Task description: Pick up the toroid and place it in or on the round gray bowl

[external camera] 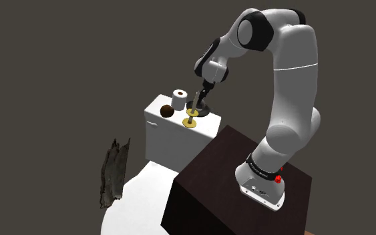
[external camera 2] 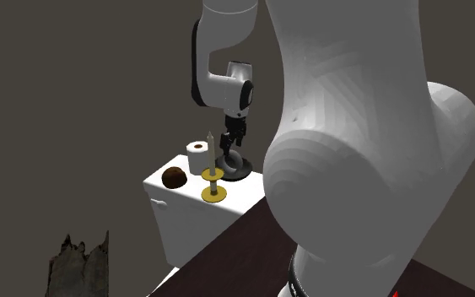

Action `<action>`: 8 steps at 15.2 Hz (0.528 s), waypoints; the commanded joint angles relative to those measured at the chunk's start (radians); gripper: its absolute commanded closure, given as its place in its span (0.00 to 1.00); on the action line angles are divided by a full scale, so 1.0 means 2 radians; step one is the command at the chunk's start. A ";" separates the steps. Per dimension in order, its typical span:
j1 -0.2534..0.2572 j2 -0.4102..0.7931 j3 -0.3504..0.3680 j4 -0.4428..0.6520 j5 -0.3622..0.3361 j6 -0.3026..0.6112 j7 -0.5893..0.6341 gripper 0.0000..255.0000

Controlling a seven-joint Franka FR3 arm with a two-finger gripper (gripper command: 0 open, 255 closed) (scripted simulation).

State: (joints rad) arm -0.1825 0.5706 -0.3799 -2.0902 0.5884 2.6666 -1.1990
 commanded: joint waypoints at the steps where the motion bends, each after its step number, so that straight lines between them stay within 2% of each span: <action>1: 0.007 -0.016 -0.010 -0.007 -0.010 -0.009 0.007 0.00; 4: 0.028 -0.059 -0.039 -0.022 -0.043 -0.036 0.030 0.00; 8: 0.028 -0.059 -0.038 -0.022 -0.043 -0.036 0.030 0.00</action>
State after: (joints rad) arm -0.1279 0.4543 -0.4551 -2.1326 0.5040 2.5969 -1.1407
